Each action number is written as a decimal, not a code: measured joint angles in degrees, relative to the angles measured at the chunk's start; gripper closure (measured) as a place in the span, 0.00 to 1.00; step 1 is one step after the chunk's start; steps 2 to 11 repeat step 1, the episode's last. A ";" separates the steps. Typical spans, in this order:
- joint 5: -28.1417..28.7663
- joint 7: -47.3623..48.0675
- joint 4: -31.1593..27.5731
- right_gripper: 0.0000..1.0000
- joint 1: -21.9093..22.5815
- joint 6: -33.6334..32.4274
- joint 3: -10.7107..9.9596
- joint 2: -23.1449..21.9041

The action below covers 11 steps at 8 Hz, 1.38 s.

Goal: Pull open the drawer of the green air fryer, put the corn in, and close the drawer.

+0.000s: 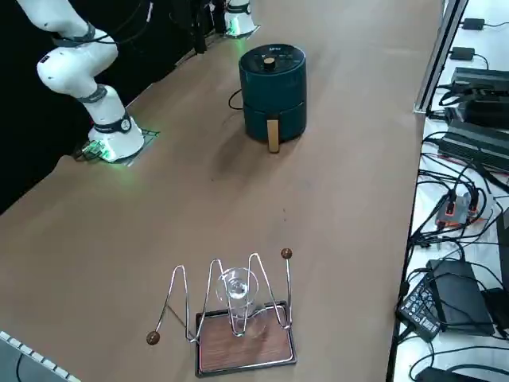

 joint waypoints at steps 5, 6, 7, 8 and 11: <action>-0.13 0.00 0.00 0.00 2.07 -0.14 -1.40 0.00; -0.13 0.00 0.00 0.00 2.07 -0.14 -1.40 0.00; -0.13 0.00 0.00 0.00 2.07 -0.14 -1.40 0.00; -0.13 0.00 0.00 0.00 2.07 -0.14 -1.40 0.00; -0.13 0.00 0.00 0.00 2.07 -0.14 -1.40 0.00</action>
